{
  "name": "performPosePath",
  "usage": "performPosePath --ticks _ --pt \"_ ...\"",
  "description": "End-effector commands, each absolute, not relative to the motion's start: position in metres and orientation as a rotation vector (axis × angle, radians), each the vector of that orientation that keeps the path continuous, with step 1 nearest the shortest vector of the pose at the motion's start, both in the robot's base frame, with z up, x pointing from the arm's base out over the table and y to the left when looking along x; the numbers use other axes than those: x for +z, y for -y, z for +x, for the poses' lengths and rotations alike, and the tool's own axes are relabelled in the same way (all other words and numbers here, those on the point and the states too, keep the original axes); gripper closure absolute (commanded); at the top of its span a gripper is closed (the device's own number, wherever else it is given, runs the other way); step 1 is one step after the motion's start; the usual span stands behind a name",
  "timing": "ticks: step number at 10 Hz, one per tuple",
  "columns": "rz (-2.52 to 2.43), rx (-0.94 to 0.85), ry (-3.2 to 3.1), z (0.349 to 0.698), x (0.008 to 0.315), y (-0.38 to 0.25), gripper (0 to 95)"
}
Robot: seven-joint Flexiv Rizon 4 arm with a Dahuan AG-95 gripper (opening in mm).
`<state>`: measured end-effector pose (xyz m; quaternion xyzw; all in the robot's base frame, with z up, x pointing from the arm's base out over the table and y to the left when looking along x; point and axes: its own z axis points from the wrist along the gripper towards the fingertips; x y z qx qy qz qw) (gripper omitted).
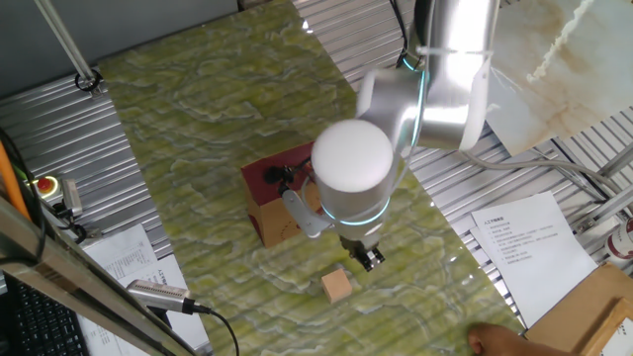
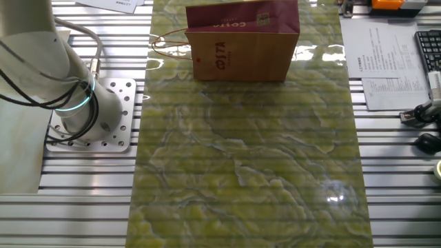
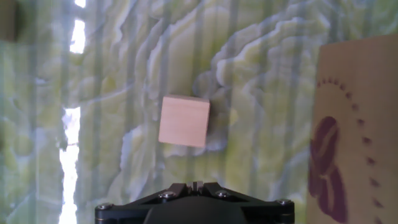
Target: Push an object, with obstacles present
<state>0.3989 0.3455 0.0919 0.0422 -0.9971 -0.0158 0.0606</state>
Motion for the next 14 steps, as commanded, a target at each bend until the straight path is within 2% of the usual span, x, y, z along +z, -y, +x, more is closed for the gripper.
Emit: performPosePath --ticks 1,10,14 --pt "0.119 -0.042 3.032 0.400 0.090 -0.345 95.0" --pt "0.086 -0.021 2.998 0.400 0.090 -0.345 95.0" --pt "0.055 -0.025 3.018 0.392 0.069 -0.355 95.0"
